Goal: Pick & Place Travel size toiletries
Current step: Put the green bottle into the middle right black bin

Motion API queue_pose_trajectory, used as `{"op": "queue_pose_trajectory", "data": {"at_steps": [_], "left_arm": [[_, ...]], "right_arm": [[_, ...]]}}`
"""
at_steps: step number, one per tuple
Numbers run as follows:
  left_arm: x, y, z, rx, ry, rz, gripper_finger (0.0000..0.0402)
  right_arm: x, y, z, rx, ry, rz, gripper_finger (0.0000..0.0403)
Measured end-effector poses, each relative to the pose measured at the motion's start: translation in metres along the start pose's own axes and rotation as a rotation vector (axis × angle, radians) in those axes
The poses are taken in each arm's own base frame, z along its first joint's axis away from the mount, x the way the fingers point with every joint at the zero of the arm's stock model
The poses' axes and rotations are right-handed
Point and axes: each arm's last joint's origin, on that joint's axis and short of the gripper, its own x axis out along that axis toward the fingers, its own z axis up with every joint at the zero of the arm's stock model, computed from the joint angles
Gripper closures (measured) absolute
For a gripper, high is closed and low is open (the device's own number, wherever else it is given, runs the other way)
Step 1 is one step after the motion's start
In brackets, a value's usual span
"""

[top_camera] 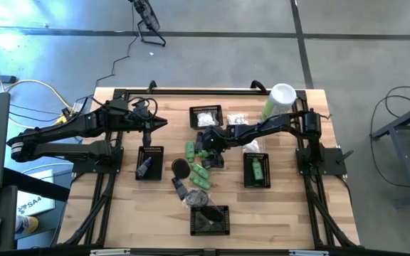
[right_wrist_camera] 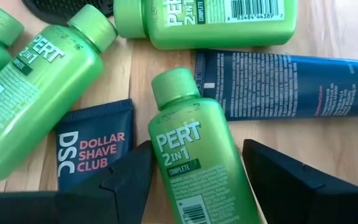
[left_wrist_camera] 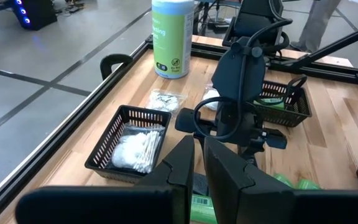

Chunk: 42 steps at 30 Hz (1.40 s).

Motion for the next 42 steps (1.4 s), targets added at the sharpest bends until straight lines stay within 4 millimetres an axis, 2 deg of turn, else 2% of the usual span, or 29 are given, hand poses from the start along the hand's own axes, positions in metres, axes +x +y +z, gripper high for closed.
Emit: {"op": "queue_pose_trajectory", "data": {"at_steps": [20, 31, 42], "left_arm": [[0.0, 0.0, 0.0, 0.0, 0.0, -0.001, 0.0368], [-0.0001, -0.0001, 0.0, 0.0, 0.0, -0.005, 0.0368], [0.0, -0.0001, 0.0, 0.0, 0.0, -0.004, 0.0368]], "right_arm": [[-0.0002, 0.0001, 0.0003, 0.0, -0.002, 0.004, 0.0167], [-0.0003, 0.0001, 0.0008, -0.008, -0.004, 0.004, 0.024], [-0.0003, 0.0001, 0.0007, 0.004, -0.002, 0.004, 0.0223]]}}
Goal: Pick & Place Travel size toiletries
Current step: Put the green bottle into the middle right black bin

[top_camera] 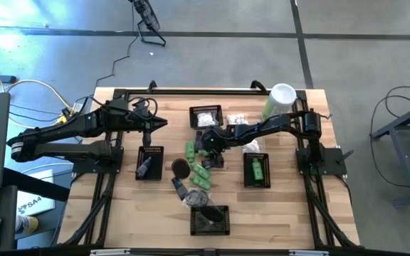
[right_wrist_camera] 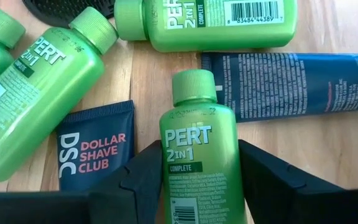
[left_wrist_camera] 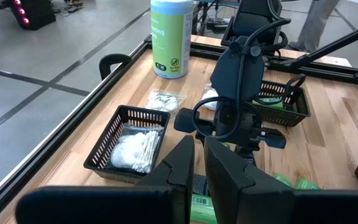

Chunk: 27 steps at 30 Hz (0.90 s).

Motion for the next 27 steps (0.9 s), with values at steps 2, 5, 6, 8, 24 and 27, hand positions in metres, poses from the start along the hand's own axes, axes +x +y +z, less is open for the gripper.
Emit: {"op": "queue_pose_trajectory", "data": {"at_steps": [2, 5, 6, 8, 24, 27], "left_arm": [[0.0, 0.0, 0.0, 0.0, 0.0, 0.0, 0.0368], [0.0, 0.0, 0.0, 0.0, 0.0, 0.0, 0.0368], [-0.0001, 0.0, 0.0, 0.0, 0.0, 0.001, 0.0368], [-0.0001, 0.0, 0.0, 0.0, 0.0, 0.0, 0.0368], [0.0, 0.0002, 0.0, 0.0, 0.0, 0.005, 0.0368], [-0.0001, 0.0001, 0.0, 0.0, 0.0, 0.004, 0.0368]], "right_arm": [[-0.0001, -0.0002, 0.0001, 0.027, 0.0, 0.0, 0.0222], [-0.0002, -0.0005, -0.0006, 0.05, 0.006, 0.004, 0.0222], [-0.0002, -0.0004, -0.0007, 0.045, 0.006, 0.008, 0.0222], [-0.0002, 0.0001, -0.0006, 0.029, 0.004, 0.027, 0.0222], [-0.0003, 0.0002, -0.0007, 0.024, 0.005, 0.022, 0.0217], [-0.0003, 0.0002, -0.0007, 0.024, 0.005, 0.022, 0.0195]]}}
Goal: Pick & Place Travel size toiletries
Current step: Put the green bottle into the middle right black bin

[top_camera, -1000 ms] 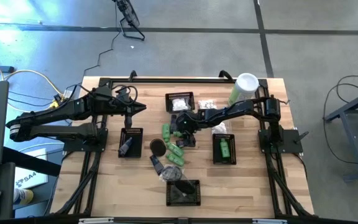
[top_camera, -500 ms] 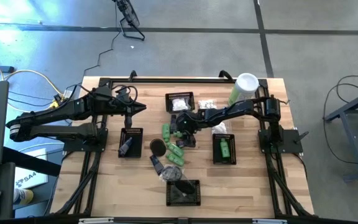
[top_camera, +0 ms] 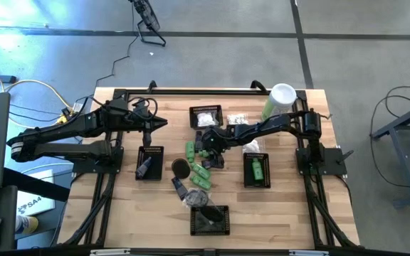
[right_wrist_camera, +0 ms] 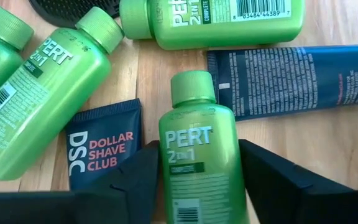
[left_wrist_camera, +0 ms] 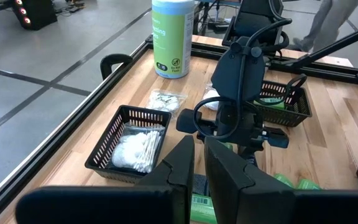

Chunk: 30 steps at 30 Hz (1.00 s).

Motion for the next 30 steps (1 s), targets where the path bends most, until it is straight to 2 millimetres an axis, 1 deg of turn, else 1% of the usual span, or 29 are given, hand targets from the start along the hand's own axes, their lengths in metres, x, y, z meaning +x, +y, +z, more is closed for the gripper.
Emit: {"op": "queue_pose_trajectory", "data": {"at_steps": [4, 8, 12, 24, 27, 30], "left_arm": [[0.0, 0.0, 0.0, 0.0, 0.0, 0.0, 0.0368], [0.0, 0.0, 0.0, 0.0, 0.0, 0.0, 0.0368], [0.0, 0.0, 0.0, 0.0, 0.0, 0.0, 0.0368], [0.0, 0.0, 0.0, 0.0, 0.0, -0.001, 0.0368], [0.0, 0.0, 0.0, 0.0, 0.0, -0.001, 0.0368], [0.0, 0.0, 0.0, 0.0, 0.0, -0.002, 0.0368]], "right_arm": [[-0.0001, 0.0005, 0.0001, -0.007, 0.0, 0.001, 0.0157], [0.0, 0.0008, 0.0002, -0.011, -0.001, 0.008, 0.0145], [0.0, 0.0008, 0.0, -0.01, -0.001, 0.008, 0.0158], [-0.0001, 0.0006, 0.0, -0.009, -0.001, 0.001, 0.0225], [-0.0002, 0.0007, 0.0001, -0.009, -0.001, 0.002, 0.0231], [-0.0002, 0.0007, 0.0001, -0.009, -0.001, 0.002, 0.0229]]}}
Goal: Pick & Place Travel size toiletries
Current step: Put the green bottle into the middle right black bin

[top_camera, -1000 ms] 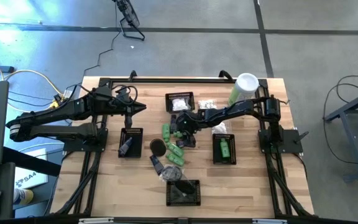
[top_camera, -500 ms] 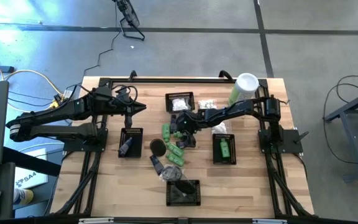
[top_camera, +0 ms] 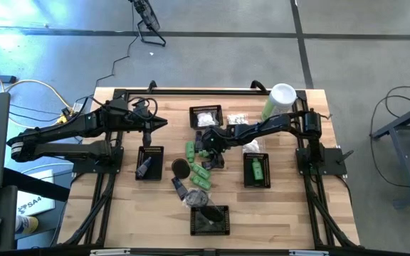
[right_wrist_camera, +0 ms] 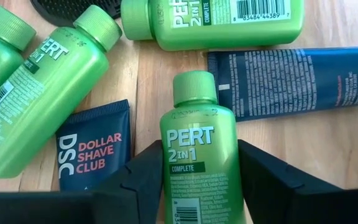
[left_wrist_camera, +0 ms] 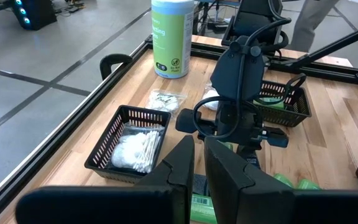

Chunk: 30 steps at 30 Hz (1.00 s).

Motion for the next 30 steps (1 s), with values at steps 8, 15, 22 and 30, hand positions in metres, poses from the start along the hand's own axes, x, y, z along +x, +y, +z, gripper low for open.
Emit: {"op": "queue_pose_trajectory", "data": {"at_steps": [8, 15, 22, 30], "left_arm": [[0.0, 0.0, 0.0, 0.0, 0.0, -0.004, 0.0368], [0.0, 0.0, 0.0, 0.0, 0.0, -0.003, 0.0368], [0.0, 0.0, 0.0, 0.005, 0.001, -0.002, 0.0368], [0.0, 0.0, 0.0, 0.008, 0.0, 0.001, 0.0368]], "right_arm": [[-0.023, 0.002, 0.011, 0.007, -0.047, -0.005, 0.0238], [-0.07, 0.006, 0.019, 0.115, -0.055, -0.02, 0.0235], [-0.126, 0.021, 0.015, 0.268, -0.008, -0.093, 0.0237], [-0.176, 0.051, -0.002, 0.415, 0.063, -0.219, 0.0242]]}}
